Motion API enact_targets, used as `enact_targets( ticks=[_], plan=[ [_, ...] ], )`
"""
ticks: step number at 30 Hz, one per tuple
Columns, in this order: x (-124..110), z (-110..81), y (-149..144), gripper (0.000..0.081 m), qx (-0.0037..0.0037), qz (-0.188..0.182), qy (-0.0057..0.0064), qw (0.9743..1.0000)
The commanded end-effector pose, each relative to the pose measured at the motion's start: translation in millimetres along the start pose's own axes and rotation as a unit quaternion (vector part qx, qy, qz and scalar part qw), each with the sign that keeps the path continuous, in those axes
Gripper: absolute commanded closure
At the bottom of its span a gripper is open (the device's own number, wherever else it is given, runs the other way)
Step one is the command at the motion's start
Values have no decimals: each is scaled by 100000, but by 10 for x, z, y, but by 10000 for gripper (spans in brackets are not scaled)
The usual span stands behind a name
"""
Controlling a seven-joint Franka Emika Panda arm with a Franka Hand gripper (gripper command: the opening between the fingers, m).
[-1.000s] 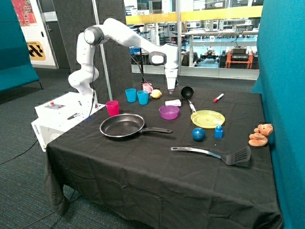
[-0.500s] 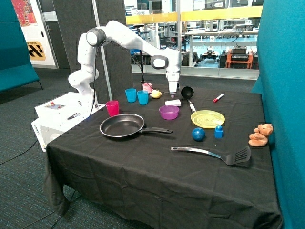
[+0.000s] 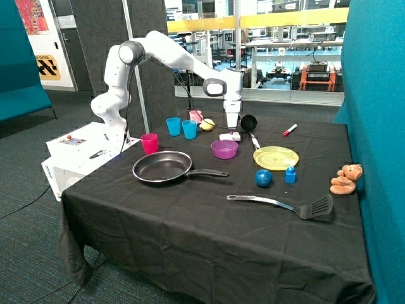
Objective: Clean the pan
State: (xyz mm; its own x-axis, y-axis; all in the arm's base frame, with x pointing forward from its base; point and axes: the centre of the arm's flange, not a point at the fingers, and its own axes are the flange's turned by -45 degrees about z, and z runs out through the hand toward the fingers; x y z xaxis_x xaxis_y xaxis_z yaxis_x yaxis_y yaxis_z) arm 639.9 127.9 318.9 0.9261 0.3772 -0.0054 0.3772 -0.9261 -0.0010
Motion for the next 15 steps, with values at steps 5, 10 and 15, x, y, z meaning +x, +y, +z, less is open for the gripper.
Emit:
enact_targets(
  ticks=[5,10,15],
  plan=[
    [-149,204,-44,27,-47,336,270,99999],
    [-110,220,-34,32,-48,45,270,100000],
    [-42,216,-30,37,-49,-284,269,99999]
  ],
)
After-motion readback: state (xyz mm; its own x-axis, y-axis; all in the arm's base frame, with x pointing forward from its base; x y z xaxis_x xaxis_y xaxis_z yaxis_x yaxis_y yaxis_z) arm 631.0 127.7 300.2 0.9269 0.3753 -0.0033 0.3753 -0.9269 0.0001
